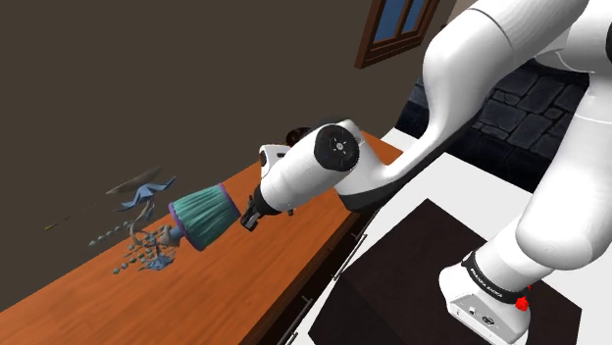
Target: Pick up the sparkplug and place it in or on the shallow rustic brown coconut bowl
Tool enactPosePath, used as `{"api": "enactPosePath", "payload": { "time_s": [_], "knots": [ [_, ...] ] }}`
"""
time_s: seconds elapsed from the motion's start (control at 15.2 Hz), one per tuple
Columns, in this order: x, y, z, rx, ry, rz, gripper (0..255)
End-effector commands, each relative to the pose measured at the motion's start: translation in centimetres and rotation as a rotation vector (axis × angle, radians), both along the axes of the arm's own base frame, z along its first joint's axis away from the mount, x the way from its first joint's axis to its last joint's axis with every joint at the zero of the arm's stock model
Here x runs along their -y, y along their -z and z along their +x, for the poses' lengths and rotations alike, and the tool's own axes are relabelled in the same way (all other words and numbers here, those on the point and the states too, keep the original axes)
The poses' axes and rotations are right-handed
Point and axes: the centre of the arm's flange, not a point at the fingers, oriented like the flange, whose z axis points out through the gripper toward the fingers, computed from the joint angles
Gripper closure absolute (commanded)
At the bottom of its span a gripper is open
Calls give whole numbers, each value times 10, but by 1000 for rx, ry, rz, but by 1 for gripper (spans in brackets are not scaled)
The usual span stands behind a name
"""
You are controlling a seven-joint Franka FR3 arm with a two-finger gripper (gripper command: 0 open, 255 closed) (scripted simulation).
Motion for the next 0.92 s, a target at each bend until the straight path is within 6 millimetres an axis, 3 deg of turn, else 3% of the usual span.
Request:
{"api": "enactPosePath", "payload": {
  "time_s": [0.0, 0.66, 0.86],
  "knots": [
    [-6, -20, 2, 15, -3, 16, 255],
    [-6, -71, 2, 15, -3, 16, 255],
    [30, -71, 19, 15, -3, 17, 255]
  ]
}}
